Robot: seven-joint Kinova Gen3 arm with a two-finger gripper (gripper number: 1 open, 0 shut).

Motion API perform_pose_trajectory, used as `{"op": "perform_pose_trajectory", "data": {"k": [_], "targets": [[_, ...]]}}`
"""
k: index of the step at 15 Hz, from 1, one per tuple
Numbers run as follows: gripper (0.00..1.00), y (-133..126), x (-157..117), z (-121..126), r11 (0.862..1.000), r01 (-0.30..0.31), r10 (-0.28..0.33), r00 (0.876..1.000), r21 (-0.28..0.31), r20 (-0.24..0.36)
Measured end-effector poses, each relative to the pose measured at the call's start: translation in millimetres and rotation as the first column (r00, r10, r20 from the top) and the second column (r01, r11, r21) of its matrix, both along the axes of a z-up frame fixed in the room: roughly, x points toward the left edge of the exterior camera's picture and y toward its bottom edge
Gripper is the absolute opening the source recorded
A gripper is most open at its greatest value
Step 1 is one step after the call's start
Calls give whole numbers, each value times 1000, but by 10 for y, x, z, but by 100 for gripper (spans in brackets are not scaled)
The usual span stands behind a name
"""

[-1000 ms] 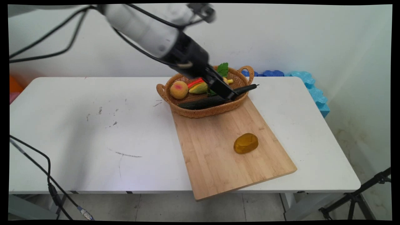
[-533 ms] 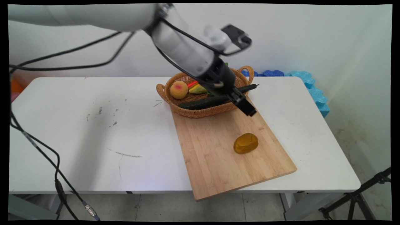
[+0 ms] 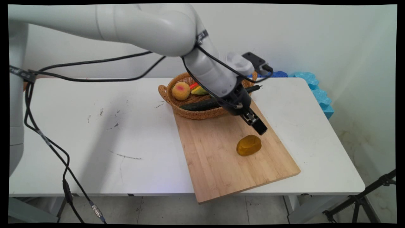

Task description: Pick up the potato from the cutting board

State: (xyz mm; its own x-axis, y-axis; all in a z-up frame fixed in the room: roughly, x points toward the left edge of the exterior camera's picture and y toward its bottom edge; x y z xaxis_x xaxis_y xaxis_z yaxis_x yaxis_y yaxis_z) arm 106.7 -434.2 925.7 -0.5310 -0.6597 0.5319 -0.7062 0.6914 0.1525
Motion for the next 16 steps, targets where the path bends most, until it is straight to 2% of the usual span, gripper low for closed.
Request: {"op": "perform_pose_trajectory", "data": {"k": [7, 16], "targets": [[100, -82, -238, -384, 998, -28, 26, 999, 48, 42], [100, -118, -351, -595, 997, -40, 35, 997, 70, 68]]}}
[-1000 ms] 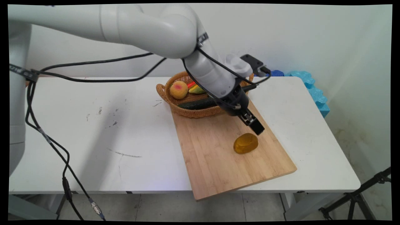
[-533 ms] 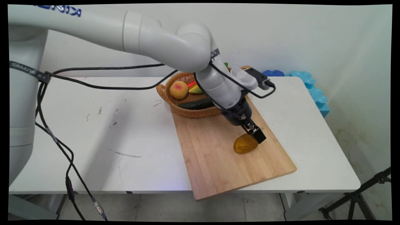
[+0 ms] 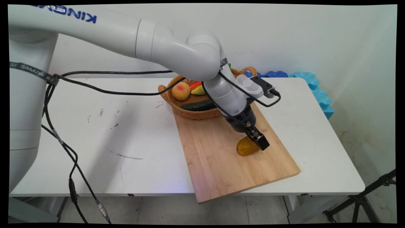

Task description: Pick up the potato from the cutting board, then place the picked object in the vegetable basket

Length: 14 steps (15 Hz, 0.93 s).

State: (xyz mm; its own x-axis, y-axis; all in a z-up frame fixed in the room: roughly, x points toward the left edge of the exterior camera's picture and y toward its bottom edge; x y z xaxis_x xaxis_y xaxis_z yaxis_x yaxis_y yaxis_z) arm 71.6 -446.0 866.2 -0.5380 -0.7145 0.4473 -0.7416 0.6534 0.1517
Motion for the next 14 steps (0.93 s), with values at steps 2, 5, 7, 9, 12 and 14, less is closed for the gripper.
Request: {"op": "perform_pose_trajectory", "data": {"k": [2, 5, 7, 9, 12, 14], "targets": [[100, -10, -15, -38, 1000, -2, 2, 1000, 3, 5], [0, -18, -12, -76, 1000, -3, 3, 1000, 5, 15], [0, -15, 1, -92, 1000, 3, -3, 1000, 8, 22], [0, -9, 25, -69, 1000, 10, -11, 1000, 8, 23], [0, 13, 73, 83, 999, 32, -32, 999, 0, 3], [0, 35, 129, 259, 998, 56, -56, 998, -12, -14]]}}
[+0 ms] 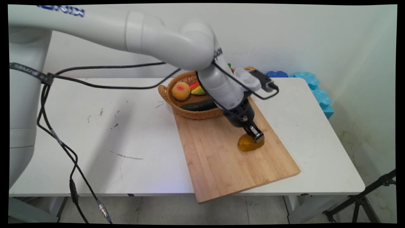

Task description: Place the picked object in the vegetable basket

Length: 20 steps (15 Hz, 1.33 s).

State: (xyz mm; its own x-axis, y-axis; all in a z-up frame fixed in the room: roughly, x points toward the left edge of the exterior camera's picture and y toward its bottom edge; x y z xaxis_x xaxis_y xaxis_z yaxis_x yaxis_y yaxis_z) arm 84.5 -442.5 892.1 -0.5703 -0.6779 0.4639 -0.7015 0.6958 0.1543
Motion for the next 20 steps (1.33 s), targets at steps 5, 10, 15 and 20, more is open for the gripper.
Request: {"op": "perform_pose_trajectory", "data": {"k": [5, 10, 15, 20], "targets": [[0, 10, 242, 503, 998, 47, -49, 998, -38, -41], [0, -58, 615, 986, 994, 72, -78, 994, -86, -74], [0, -215, 1155, 1310, 988, 69, -80, 994, -138, -79], [0, -377, 1704, 1330, 987, 43, -52, 997, -158, -49]]}}
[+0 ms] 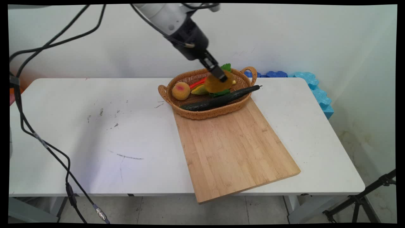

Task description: Place the picked object in the vegetable basket

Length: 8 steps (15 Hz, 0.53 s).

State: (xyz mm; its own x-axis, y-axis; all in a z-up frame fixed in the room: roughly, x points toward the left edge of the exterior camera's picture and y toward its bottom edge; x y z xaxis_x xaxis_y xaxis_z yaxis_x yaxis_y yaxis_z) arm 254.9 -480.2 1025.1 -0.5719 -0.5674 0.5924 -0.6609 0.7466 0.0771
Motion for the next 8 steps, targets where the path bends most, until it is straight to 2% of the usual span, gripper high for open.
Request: {"op": "perform_pose_trajectory", "data": {"k": [4, 8], "targets": [[0, -106, 370, -220, 999, -37, 37, 998, 14, 43], [0, -237, 593, -516, 997, -75, 73, 994, 22, 82]]}}
